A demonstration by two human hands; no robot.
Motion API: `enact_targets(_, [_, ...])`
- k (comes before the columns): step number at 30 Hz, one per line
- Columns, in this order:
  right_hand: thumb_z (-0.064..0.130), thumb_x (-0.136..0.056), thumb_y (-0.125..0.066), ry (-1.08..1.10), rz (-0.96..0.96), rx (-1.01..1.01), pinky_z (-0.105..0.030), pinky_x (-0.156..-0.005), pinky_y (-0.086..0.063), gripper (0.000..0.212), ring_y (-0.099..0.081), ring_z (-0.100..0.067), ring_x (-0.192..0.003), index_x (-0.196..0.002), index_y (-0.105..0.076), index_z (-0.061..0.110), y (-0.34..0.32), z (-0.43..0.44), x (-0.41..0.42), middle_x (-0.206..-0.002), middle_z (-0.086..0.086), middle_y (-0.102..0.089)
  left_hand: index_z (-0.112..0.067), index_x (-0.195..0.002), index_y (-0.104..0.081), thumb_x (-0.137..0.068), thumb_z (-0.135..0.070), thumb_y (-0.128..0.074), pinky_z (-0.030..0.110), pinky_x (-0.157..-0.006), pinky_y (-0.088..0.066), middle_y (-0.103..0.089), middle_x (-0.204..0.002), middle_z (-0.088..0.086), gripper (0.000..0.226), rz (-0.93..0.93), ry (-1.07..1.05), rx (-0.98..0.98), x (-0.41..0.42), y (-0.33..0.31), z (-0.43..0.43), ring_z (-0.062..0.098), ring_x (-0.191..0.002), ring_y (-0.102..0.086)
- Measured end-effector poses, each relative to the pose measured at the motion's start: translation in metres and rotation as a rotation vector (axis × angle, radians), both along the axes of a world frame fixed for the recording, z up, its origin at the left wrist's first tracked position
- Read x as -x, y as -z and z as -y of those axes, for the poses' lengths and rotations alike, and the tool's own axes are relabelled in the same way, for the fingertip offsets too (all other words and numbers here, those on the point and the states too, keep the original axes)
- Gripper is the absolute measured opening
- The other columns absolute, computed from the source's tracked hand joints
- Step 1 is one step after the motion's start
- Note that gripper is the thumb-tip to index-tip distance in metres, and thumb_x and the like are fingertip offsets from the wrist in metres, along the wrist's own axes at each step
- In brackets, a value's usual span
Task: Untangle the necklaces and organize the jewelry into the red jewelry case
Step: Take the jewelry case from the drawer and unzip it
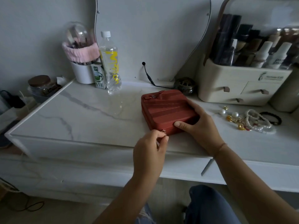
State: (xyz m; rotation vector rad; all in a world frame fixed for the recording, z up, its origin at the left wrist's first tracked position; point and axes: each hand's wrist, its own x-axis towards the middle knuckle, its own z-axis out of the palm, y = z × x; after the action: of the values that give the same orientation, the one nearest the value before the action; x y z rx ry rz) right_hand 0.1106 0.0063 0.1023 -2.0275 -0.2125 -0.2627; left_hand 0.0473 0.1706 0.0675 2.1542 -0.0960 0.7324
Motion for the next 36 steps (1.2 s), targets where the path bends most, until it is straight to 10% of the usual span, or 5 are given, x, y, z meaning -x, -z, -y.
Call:
enact_targets(10, [0.035,-0.078,-0.073,0.131,-0.025,-0.067,-0.017,-0.099,-0.037,0.08,-0.045,-0.005,-0.121,-0.143,-0.03,0.019,0.011,-0.004,0.025,-0.13,0.009,-0.045,-0.017,-0.085,-0.07,-0.085,-0.034,-0.063,0.03,-0.059,-0.046,-0.062,-0.074,-0.005,0.018,0.236,-0.029,-0.197,-0.012,-0.025,-0.004,0.015,-0.063,-0.056])
enact_targets(17, [0.056,-0.069,-0.063,0.313,0.155,0.172,-0.04,-0.077,-0.049,0.037,-0.055,-0.014,-0.084,-0.087,-0.062,0.024,0.028,-0.036,0.053,-0.092,0.01,-0.055,-0.012,-0.119,-0.066,-0.092,-0.041,-0.051,0.045,-0.103,-0.04,-0.061,-0.126,0.006,0.043,0.168,0.174,-0.287,-0.058,-0.034,-0.033,0.023,-0.122,-0.052])
enact_targets(36, [0.017,-0.085,-0.066,0.286,0.177,0.198,-0.035,-0.062,-0.047,0.009,-0.058,-0.018,-0.064,-0.079,-0.064,0.011,0.021,-0.009,0.034,-0.068,0.001,-0.064,-0.013,-0.127,-0.061,-0.091,-0.059,-0.043,0.027,-0.114,-0.028,-0.056,-0.136,0.0,0.061,0.097,0.354,-0.247,-0.07,-0.014,-0.035,0.017,-0.136,-0.037])
